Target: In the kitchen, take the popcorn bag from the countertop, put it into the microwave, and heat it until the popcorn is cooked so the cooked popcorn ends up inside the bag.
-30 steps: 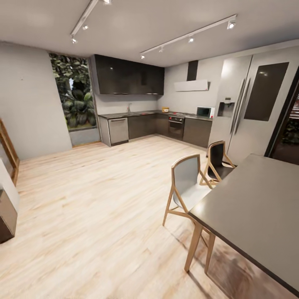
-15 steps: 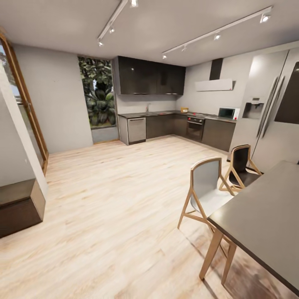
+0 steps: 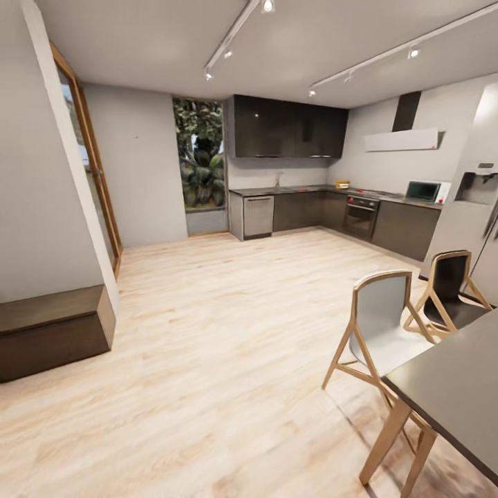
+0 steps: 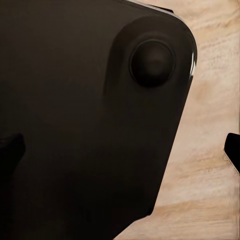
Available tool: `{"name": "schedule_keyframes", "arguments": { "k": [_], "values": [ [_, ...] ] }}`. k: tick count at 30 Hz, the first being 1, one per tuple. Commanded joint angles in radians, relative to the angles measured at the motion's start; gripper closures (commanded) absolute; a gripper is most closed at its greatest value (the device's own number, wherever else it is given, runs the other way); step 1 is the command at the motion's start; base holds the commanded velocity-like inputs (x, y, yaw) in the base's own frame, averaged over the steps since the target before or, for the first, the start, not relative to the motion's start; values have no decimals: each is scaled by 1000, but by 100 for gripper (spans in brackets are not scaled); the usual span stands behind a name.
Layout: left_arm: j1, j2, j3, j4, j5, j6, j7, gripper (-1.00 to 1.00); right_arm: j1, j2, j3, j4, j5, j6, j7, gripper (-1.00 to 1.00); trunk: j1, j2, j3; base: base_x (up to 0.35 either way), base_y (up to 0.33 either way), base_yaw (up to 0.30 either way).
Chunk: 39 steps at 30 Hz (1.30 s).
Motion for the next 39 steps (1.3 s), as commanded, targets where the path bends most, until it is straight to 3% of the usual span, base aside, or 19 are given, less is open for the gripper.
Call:
{"name": "schedule_keyframes", "arguments": {
  "k": [1, 7, 31, 39],
  "values": [
    [0, 0, 0, -1, 5, -1, 1, -100, 0, 0, 2, 1, 5, -3, 0, -100, 0, 0, -1, 0, 0, 300],
    [0, -1, -2, 4, 7, 12, 1, -100, 0, -2, 2, 2, 6, -4, 1, -100, 0, 0, -1, 236, 0, 153],
    [0, -2, -2, 5, 7, 15, 1, -100, 0, -2, 4, 2, 10, -5, 1, -100, 0, 0, -1, 322, 0, 2],
    [0, 0, -3, 4, 6, 50, 1, -100, 0, -2, 4, 3, 10, -2, 1, -100, 0, 0, -1, 323, 0, 0]
  ]
}}
